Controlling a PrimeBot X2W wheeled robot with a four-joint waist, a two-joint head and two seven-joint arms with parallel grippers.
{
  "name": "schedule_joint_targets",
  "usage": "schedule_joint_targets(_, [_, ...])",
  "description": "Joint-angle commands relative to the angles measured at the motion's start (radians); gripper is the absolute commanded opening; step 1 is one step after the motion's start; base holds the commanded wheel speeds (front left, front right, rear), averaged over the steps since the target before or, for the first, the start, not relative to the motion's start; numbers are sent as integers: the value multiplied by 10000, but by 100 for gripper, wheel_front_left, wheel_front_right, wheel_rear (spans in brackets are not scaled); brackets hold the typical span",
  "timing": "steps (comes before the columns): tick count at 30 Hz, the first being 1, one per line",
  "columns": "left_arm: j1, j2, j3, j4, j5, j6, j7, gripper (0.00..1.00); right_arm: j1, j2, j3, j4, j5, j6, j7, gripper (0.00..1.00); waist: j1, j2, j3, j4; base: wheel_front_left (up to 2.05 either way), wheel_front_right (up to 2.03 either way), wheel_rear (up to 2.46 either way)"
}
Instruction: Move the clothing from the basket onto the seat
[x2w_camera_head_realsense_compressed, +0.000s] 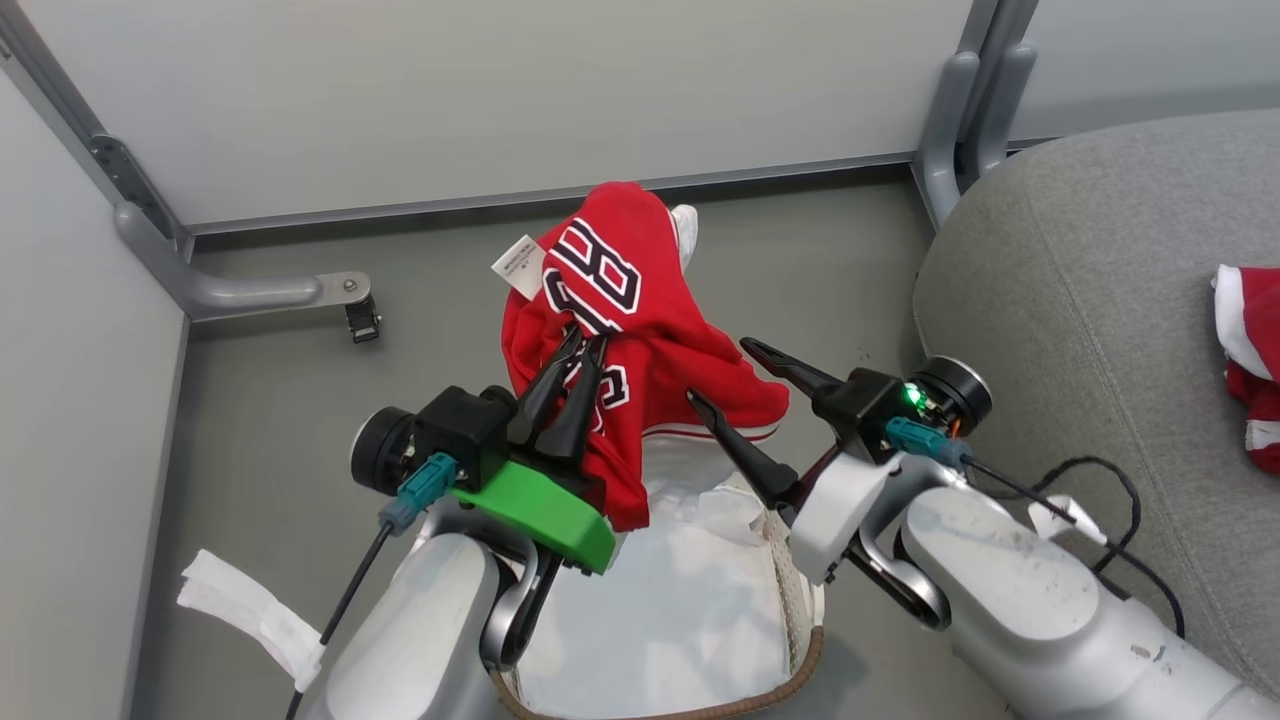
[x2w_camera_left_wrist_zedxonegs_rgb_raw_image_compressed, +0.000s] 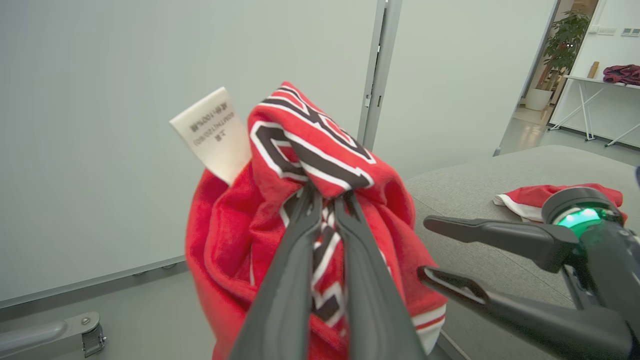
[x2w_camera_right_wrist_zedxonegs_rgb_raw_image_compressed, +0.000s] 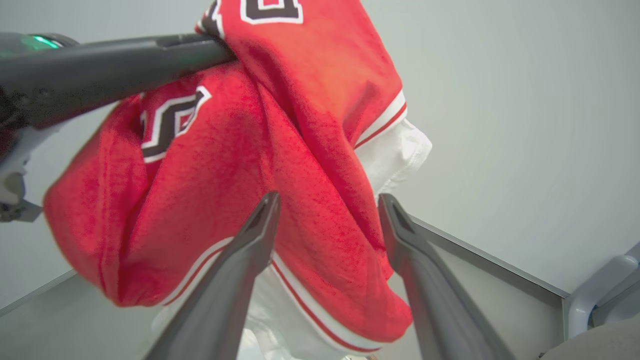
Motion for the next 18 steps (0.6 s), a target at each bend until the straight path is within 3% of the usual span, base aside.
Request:
schedule_joint_targets(1, [-180, 26, -70, 14, -64, -47, -6, 0, -344, -187, 490, 192, 364, -14, -48, 100, 1, 0, 51, 94, 0, 0, 0])
schedule_joint_targets(8, [-357, 28, -500, 32, -227, -48, -6, 0, -1975, -712, 2461, 777, 1830, -14, -48, 100, 1, 0, 129, 292, 0, 0, 0])
schedule_joint_targets(14, [-520, 26, -847, -18, -333, -47, -6, 0, -2817, -784, 4120, 1262, 3048, -14, -49, 100, 1, 0, 254, 473, 0, 0, 0])
schedule_joint_targets(18, [-589, 26, -1131, -57, -399, -48, -6, 0, -3205, -661, 4660, 1593, 3638, -14, -48, 100, 1, 0, 315, 685, 0, 0, 0])
